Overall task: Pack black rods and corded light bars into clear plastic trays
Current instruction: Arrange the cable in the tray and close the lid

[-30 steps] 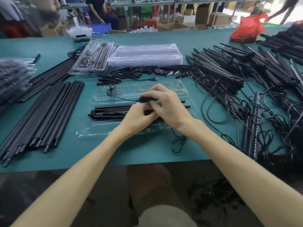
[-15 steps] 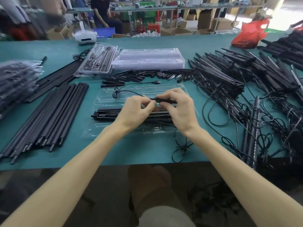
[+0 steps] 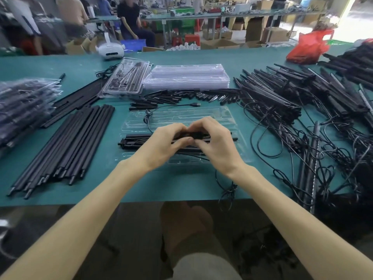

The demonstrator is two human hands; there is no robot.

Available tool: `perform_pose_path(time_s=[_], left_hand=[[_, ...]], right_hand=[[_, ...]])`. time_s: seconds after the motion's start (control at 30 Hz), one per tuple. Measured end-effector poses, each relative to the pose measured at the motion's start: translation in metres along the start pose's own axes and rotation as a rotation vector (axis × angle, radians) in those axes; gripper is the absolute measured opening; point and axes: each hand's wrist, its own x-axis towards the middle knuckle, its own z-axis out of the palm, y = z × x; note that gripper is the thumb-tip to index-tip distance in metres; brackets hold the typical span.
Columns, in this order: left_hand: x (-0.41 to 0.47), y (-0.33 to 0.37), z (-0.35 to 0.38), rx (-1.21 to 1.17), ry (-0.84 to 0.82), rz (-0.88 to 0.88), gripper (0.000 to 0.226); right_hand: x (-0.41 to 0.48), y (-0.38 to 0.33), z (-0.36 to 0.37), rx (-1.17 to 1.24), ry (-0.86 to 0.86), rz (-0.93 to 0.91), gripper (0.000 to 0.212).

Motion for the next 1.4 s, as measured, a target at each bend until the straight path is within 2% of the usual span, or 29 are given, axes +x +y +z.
perform_pose_path(time_s=[0.13,0.3,0.47,0.53,0.6,0.67,0.8,0.9,1.07,1.33,1.4], left_hand=[[-0.003,-0.008,0.0,-0.016,0.053,0.01,0.017],[-0.004,-0.021,-0.012,-0.094,0.132,-0.028,0.013],[-0.008,-0.027,-0.019,-0.189,0.154,-0.03,0.01],[-0.009,-0.027,-0.018,-0.218,0.171,-0.04,0.009],[-0.009,-0.027,-0.017,-0.245,0.2,-0.044,0.008],[-0.008,-0.029,-0.016,-0.285,0.215,-0.058,0.008],[-0.008,-0.031,-0.018,-0.409,0.228,-0.092,0.016],[-0.009,-0.035,-0.021,-0.425,0.237,-0.09,0.016],[-0.011,-0.042,-0.019,-0.447,0.218,-0.117,0.013],[-0.017,-0.044,-0.012,-0.175,-0.025,-0.093,0.012],[-0.018,-0.044,-0.011,-0.177,-0.038,-0.095,0.021]], right_hand=[[-0.011,-0.006,-0.01,-0.054,0.006,-0.004,0.02],[-0.033,-0.019,-0.028,-0.258,0.082,0.095,0.024],[-0.059,-0.027,-0.031,-0.424,-0.213,0.277,0.054],[-0.065,-0.026,-0.031,-0.433,-0.2,0.352,0.064],[-0.067,-0.024,-0.031,-0.53,-0.188,0.354,0.061],[-0.066,-0.022,-0.031,-0.628,-0.26,0.37,0.052],[-0.06,-0.018,-0.035,-0.678,-0.287,0.393,0.041],[-0.052,-0.016,-0.043,-0.566,-0.22,0.398,0.04],[-0.037,-0.008,-0.05,-0.151,-0.098,0.515,0.049],[-0.019,0.015,-0.042,-0.082,0.004,0.577,0.028],[-0.016,0.017,-0.041,-0.075,0.02,0.574,0.024]])
